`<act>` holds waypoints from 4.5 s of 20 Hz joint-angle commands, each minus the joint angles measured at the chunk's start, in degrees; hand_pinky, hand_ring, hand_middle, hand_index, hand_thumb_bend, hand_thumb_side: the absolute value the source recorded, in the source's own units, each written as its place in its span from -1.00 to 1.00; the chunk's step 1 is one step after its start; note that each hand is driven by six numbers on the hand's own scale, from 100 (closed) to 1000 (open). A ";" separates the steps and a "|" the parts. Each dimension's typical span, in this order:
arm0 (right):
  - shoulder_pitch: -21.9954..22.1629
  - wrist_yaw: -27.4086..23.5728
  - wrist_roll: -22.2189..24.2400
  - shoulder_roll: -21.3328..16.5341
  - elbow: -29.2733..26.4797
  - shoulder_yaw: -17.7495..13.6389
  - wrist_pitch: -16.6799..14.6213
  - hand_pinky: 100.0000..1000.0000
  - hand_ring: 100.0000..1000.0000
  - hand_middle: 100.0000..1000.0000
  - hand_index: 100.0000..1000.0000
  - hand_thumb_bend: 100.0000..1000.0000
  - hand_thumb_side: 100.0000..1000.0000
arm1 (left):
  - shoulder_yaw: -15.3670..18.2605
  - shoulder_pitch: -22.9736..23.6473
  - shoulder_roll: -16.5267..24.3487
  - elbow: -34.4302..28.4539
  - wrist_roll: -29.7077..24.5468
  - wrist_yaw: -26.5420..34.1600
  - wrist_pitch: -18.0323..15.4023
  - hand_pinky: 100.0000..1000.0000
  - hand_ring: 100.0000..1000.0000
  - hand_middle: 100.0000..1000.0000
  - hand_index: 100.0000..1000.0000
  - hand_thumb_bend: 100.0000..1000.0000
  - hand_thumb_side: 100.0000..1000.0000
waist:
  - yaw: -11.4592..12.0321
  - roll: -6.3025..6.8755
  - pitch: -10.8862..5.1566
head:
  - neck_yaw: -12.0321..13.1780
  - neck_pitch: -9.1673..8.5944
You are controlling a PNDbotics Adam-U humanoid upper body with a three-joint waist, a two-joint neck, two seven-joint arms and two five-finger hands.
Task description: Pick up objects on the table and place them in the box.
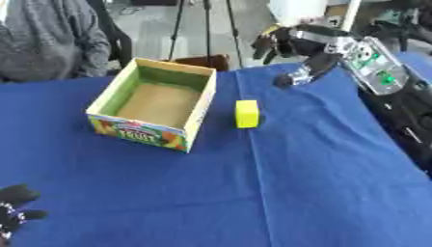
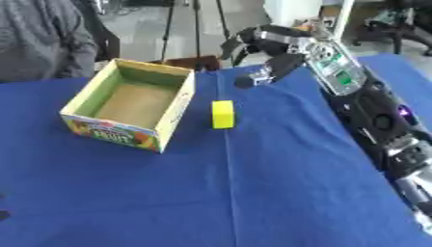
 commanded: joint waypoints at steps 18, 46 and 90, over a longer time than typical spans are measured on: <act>-3.78 28.65 -11.92 2.12 17.55 -2.28 -12.15 0.52 0.96 0.52 0.56 0.17 -0.15 | -1.01 -0.74 0.65 -1.03 -2.04 0.46 0.04 0.02 0.39 0.04 0.30 -0.98 1.00 | 2.37 1.03 0.55 | -4.26 -1.99; -5.37 27.91 -20.48 4.24 12.55 -0.82 -12.99 0.20 0.29 -0.08 -0.06 -1.00 -1.00 | -0.81 -0.87 0.42 -1.04 -2.19 -0.29 0.12 0.02 0.40 0.05 0.31 -0.98 1.00 | 1.85 0.82 0.18 | -5.07 -2.70; -10.28 33.66 -8.08 15.91 9.03 6.01 -21.12 0.37 0.64 0.41 0.44 0.01 -0.20 | -2.85 -2.96 -1.01 -1.30 -5.26 -0.57 0.06 0.03 0.39 0.05 0.30 -0.97 1.00 | 8.69 0.43 -0.05 | -10.13 -4.82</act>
